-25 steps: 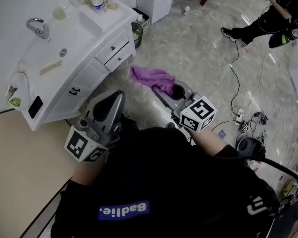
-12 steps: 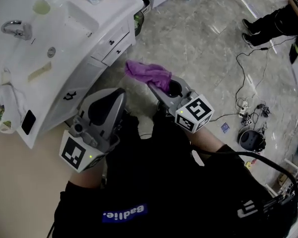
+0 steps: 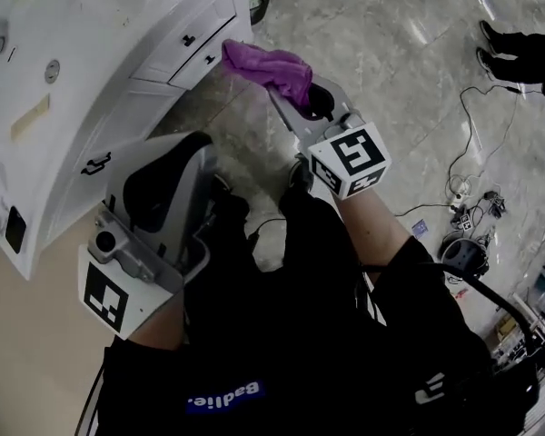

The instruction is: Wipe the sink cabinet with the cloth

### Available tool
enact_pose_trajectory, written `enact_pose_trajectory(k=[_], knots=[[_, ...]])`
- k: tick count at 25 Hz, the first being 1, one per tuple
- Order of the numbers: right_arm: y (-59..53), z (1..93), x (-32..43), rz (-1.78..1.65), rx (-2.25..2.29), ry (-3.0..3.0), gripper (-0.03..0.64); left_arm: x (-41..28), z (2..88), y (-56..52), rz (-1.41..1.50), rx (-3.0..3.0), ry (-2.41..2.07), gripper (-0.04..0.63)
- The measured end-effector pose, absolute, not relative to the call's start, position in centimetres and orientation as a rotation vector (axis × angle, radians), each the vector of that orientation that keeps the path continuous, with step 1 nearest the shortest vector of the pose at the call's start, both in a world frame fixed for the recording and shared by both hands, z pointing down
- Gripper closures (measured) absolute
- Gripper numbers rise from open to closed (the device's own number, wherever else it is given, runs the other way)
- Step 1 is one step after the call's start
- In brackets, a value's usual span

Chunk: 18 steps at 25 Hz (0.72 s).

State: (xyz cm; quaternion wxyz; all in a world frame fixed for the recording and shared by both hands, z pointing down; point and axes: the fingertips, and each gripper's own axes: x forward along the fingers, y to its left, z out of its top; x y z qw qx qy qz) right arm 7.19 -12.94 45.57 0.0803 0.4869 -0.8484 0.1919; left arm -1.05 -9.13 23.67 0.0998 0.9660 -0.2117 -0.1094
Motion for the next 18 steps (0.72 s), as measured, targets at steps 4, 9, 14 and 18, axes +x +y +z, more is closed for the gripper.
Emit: enact_pose_trajectory(k=[4, 9, 14, 18], knots=[[-16.5, 50.0, 8.6, 0.557, 1.521, -2.482, 0.515, -0.8, 26.4, -10.4, -0.302, 2.883, -0.65, 0.606], [-22.3, 55.3, 10.4, 0.441, 1.563, -2.363, 0.515, -0.8, 28.4, -11.1, -0.275, 2.895, -0.67, 0.606], [-28.9, 59.2, 11.6, 0.306, 1.565, -2.219, 0.515, -1.7, 30.7, -10.7, -0.217, 2.873, -0.682, 0.606], [-32.6, 60.4, 10.0, 0.26, 1.542, -2.16, 0.517, -3.0, 32.5, -10.2, -0.146, 2.836, -0.705, 0.606]])
